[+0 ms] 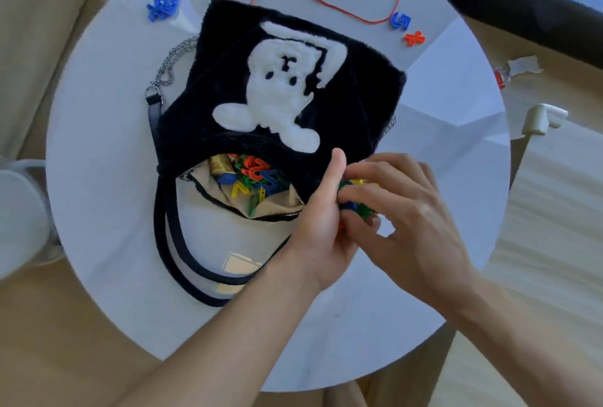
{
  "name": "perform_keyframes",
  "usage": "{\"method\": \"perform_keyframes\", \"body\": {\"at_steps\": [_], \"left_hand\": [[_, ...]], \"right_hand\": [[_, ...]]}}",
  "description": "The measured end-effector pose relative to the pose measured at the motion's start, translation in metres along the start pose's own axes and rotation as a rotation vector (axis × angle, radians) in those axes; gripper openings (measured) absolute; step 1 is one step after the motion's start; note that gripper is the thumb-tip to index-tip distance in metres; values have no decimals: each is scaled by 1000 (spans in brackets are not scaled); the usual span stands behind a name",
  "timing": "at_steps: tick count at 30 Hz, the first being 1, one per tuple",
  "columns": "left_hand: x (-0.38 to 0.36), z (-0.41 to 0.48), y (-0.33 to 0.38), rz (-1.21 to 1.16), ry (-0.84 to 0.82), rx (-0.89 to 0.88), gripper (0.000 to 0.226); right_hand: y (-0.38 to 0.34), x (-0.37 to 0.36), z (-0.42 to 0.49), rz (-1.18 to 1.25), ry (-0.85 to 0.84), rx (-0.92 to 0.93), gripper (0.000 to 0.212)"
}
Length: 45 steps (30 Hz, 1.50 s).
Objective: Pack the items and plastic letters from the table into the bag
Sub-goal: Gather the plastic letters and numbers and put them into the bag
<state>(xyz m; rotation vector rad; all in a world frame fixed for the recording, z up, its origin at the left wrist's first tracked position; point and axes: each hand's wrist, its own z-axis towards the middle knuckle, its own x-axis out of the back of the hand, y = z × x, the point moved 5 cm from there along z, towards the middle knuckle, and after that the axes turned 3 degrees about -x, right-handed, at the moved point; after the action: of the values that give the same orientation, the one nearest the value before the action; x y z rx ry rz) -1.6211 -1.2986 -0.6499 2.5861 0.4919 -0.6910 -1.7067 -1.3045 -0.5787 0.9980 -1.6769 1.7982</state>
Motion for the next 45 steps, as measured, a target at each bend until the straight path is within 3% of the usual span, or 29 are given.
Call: {"method": "perform_keyframes", "body": {"at_steps": [5,7,10,13,15,21,28,36,40,45], "left_hand": [[59,-25,43,-62,106,-132,53],[83,-29,53,-157,143,-162,39],[113,-32,58,-223,303,-123,36],[128,-32,58,-171,452,-77,32],[125,-27,61,-170,480,-68,32],[99,-9,80,-274,446,-123,31],[91,-13,88,-275,522,-134,35],[97,-24,78,-318,544,-204,31],[98,-25,74,-194,560,-249,36],[103,-25,68,-14,522,-308,58]], "right_hand": [[-44,-30,23,250,-74,8,32],[-47,-39,37,293,-11,-69,37],[-42,-55,62,-33,25,-150,51],[-33,-80,81,-459,-172,-131,72],[-28,-84,92,-524,-177,-116,64],[-35,-56,110,-254,36,-144,46],[-37,-51,99,-180,52,-163,29],[-32,-51,95,-152,31,-187,27],[-26,-52,88,-186,1,-185,26],[-23,-57,77,-226,-42,-173,27]]}}
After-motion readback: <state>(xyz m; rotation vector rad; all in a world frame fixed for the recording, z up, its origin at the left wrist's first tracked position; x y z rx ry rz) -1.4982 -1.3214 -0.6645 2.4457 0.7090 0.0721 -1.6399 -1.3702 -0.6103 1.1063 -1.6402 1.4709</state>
